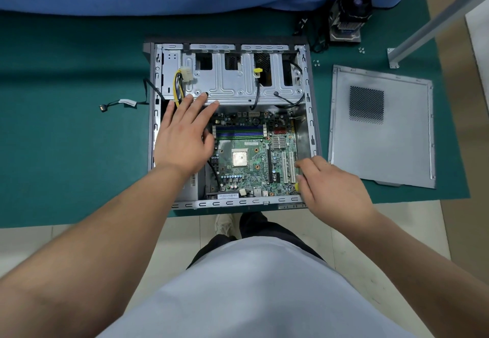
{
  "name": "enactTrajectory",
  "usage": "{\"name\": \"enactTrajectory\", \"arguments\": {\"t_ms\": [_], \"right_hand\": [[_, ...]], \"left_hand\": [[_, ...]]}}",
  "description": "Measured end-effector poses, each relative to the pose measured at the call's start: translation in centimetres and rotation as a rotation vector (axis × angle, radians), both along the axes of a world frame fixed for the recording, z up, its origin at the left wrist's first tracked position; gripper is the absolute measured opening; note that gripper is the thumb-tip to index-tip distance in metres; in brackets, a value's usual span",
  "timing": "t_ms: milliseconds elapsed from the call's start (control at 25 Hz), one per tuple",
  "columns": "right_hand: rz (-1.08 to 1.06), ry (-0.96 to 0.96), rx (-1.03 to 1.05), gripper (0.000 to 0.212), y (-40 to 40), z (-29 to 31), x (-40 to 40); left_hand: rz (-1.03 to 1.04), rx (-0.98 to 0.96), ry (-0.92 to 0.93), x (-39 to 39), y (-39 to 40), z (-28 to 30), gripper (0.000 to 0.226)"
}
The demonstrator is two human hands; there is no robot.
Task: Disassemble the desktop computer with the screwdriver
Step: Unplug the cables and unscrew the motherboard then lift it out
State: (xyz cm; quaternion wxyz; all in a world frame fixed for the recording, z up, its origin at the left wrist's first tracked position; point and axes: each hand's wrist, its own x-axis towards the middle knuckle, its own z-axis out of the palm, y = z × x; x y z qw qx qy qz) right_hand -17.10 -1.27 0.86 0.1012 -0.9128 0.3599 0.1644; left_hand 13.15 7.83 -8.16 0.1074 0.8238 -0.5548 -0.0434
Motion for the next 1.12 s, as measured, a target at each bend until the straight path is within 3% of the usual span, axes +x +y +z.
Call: {"name": "enactTrajectory", "arguments": {"t_ms": [120, 240, 360, 520, 760, 1120], "right_hand": [[0.068, 0.021, -0.022, 0.041, 0.0, 0.1, 0.0], [0.009, 0.013, -0.062, 0.031, 0.0, 0.0, 0.1], [0.083, 0.004, 0.042, 0.039, -0.1, 0.0, 0.2], [-0.022, -0.044, 0.009, 0.035, -0.1, 0.0, 0.3], [-0.028, -0.135, 0.243, 0.050, -0.3, -1.0, -0.1], [-0.120, -0.178, 0.288, 0.053, -0.3, -1.1, 0.2]], "left_hand": [[0.000, 0.001, 0.000, 0.0, 0.0, 0.0, 0.065], [-0.001, 0.003, 0.003, 0.0, 0.0, 0.1, 0.065], [0.001, 0.007, 0.004, 0.0, 0.0, 0.1, 0.065], [0.001, 0.003, 0.003, 0.1, -0.1, 0.0, 0.065], [-0.001, 0.001, 0.005, 0.0, -0.1, -0.1, 0.065], [-0.006, -0.002, 0.005, 0.0, 0.0, 0.1, 0.065]]}}
